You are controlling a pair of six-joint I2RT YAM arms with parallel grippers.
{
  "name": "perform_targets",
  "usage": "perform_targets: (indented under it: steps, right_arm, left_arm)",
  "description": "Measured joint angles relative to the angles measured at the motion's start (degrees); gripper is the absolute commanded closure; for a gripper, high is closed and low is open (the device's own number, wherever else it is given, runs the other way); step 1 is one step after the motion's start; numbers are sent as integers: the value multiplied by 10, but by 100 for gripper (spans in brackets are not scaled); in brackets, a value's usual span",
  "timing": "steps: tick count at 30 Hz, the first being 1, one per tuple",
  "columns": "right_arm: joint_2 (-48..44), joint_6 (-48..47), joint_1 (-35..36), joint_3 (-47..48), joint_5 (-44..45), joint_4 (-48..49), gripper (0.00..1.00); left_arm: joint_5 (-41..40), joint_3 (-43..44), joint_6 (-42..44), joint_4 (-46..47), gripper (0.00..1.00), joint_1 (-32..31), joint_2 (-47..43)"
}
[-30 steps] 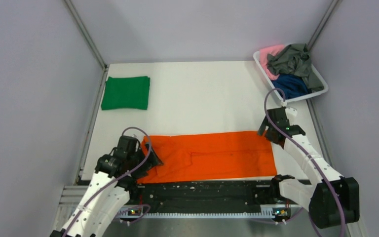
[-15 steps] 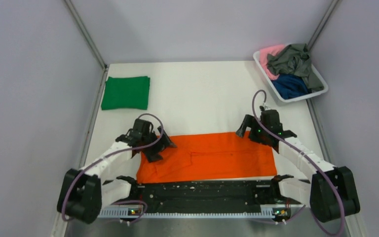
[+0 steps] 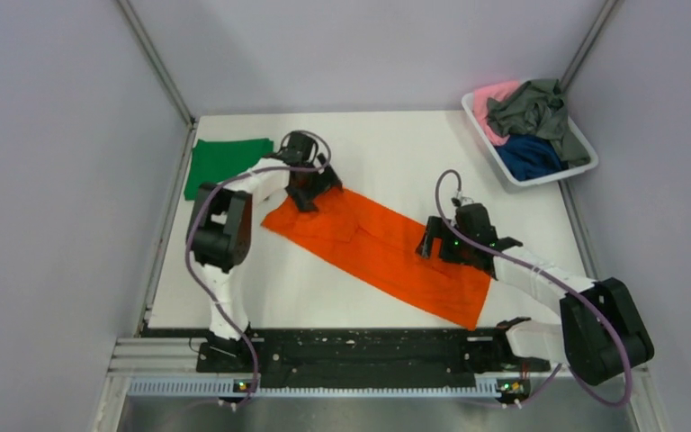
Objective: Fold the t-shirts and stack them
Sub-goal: Rotate the tshirt 90 degrees
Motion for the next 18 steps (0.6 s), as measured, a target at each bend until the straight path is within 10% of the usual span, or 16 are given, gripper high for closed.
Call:
perform_targets:
  steps: [9, 18]
  right_arm:
    - [-25, 41, 162, -27, -70, 14, 4]
    - [7, 45, 263, -10, -128, 21, 4]
  left_arm:
    - [105, 511, -62, 73, 1, 2, 366]
    - [134, 675, -218, 234, 1, -34, 517]
